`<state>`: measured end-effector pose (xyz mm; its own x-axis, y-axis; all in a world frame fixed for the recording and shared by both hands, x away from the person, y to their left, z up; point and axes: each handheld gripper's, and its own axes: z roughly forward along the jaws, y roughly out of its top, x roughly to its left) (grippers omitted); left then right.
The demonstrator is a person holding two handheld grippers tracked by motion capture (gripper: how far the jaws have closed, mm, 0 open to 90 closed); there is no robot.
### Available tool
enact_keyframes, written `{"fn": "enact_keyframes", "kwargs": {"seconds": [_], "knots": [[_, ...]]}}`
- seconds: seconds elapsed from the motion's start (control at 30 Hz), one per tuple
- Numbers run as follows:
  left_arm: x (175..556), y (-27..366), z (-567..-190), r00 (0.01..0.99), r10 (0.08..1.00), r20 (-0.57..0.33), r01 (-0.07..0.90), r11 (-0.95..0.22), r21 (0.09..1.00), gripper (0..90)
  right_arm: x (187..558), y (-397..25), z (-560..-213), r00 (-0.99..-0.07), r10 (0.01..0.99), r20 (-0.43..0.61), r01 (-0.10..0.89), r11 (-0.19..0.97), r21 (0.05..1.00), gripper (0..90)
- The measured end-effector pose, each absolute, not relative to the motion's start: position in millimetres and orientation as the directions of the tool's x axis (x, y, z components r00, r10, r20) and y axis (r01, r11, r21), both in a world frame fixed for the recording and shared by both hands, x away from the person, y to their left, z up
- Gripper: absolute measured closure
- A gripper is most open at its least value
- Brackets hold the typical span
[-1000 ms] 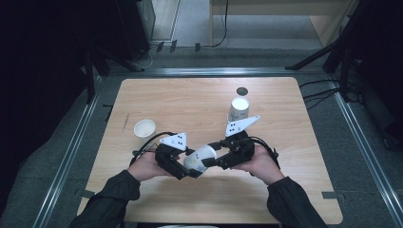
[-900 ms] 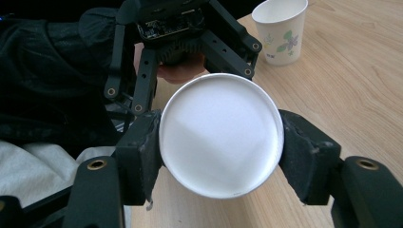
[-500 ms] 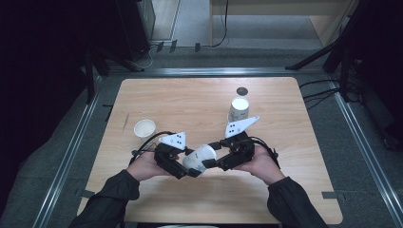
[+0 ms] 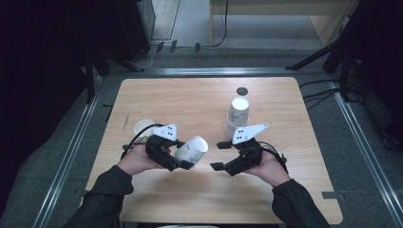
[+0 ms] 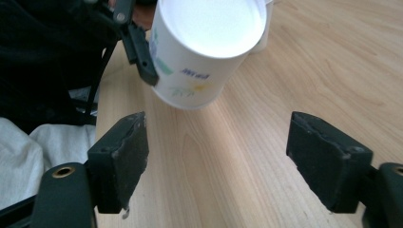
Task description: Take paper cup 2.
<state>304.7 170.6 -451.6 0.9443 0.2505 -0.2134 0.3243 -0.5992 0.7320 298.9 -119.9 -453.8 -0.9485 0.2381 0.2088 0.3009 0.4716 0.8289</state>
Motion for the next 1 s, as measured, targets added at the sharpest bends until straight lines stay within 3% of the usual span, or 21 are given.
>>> {"fn": "enact_keyframes", "kwargs": {"seconds": [0.2, 0.57, 0.6, 0.7, 0.83, 1.0], "knots": [[311, 172, -448, 0.940, 0.248, -0.235, 0.340, -0.627, 0.701, 28.5, 297, -117, -458, -0.944, 0.231, 0.237, 0.321, 0.472, 0.821, 18.7], [319, 166, -435, 0.946, 0.203, -0.252, 0.321, -0.693, 0.646, 28.3, 294, -113, -462, -0.927, 0.288, 0.239, 0.363, 0.539, 0.760, 22.8], [321, 165, -433, 0.950, 0.199, -0.242, 0.311, -0.704, 0.639, 28.3, 293, -113, -462, -0.929, 0.292, 0.229, 0.357, 0.542, 0.761, 23.9], [324, 162, -429, 0.957, 0.200, -0.211, 0.289, -0.721, 0.630, 28.3, 293, -115, -463, -0.940, 0.267, 0.214, 0.331, 0.549, 0.767, 39.7], [328, 160, -428, 0.958, 0.200, -0.208, 0.287, -0.733, 0.617, 28.4, 294, -118, -462, -0.946, 0.247, 0.211, 0.316, 0.544, 0.777, 49.9], [331, 159, -428, 0.958, 0.199, -0.205, 0.282, -0.768, 0.574, 28.4, 294, -121, -463, -0.951, 0.255, 0.176, 0.290, 0.534, 0.794, 51.2]]}}
